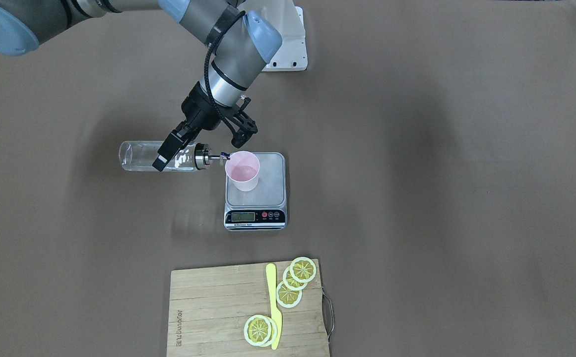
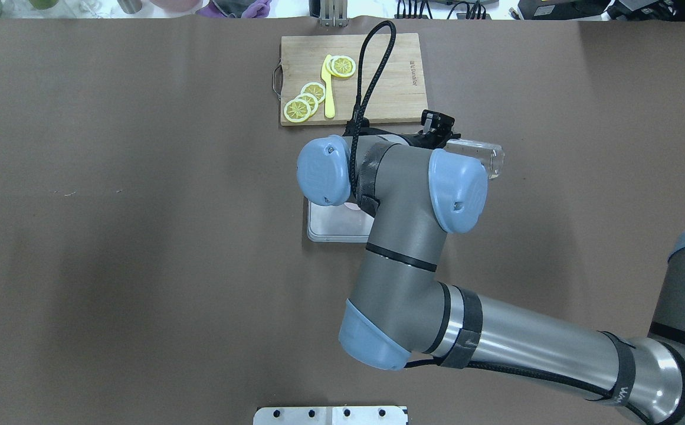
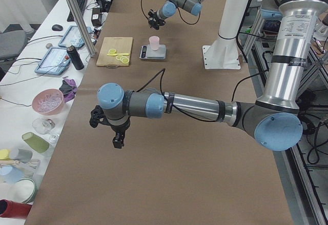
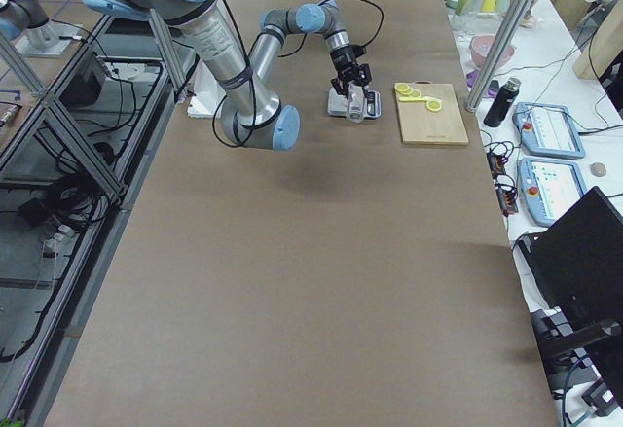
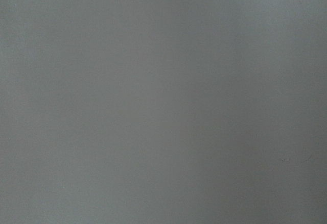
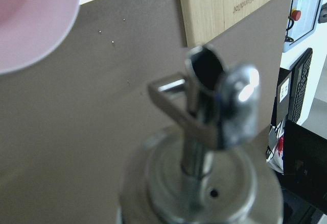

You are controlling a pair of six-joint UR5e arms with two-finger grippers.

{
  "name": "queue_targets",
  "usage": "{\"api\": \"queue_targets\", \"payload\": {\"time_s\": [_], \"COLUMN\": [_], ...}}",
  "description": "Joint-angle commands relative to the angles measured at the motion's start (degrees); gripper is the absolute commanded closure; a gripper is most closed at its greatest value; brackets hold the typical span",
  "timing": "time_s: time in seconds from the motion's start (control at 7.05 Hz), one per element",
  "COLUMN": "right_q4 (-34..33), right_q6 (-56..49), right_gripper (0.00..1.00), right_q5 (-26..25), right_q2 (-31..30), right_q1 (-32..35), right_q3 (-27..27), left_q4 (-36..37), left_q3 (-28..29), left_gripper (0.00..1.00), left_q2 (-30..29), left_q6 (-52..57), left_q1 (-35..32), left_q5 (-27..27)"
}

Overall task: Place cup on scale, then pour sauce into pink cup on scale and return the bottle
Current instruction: 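Tilt the glass bottle upright and lift it away from the pink cup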

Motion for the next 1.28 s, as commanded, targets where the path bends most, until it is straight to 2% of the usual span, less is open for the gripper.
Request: {"api": "queue_targets", "payload": {"time_s": [0.0, 0.57, 1.14], "right_q4": [4.76, 19.59, 39.53], "right_q6": [-0.8, -1.94, -10.8], "right_gripper": [0.73, 0.74, 0.74], "right_q5": [0.72, 9.84, 21.0], "right_q2": [-4.8, -16.92, -27.73], "right_q1": [1.66, 6.06, 12.74], "right_q3": [6.31, 18.53, 22.42], "left_q4": [0.0, 0.0, 0.0], "left_q3": [0.0, -0.09, -0.09], "left_gripper": [0.03, 0.03, 0.03], "left_q2": [0.0, 0.0, 0.0], "left_q6": [0.0, -0.17, -0.18], "left_q1": [0.0, 0.0, 0.0], "left_q5": [0.07, 0.07, 0.24]}}
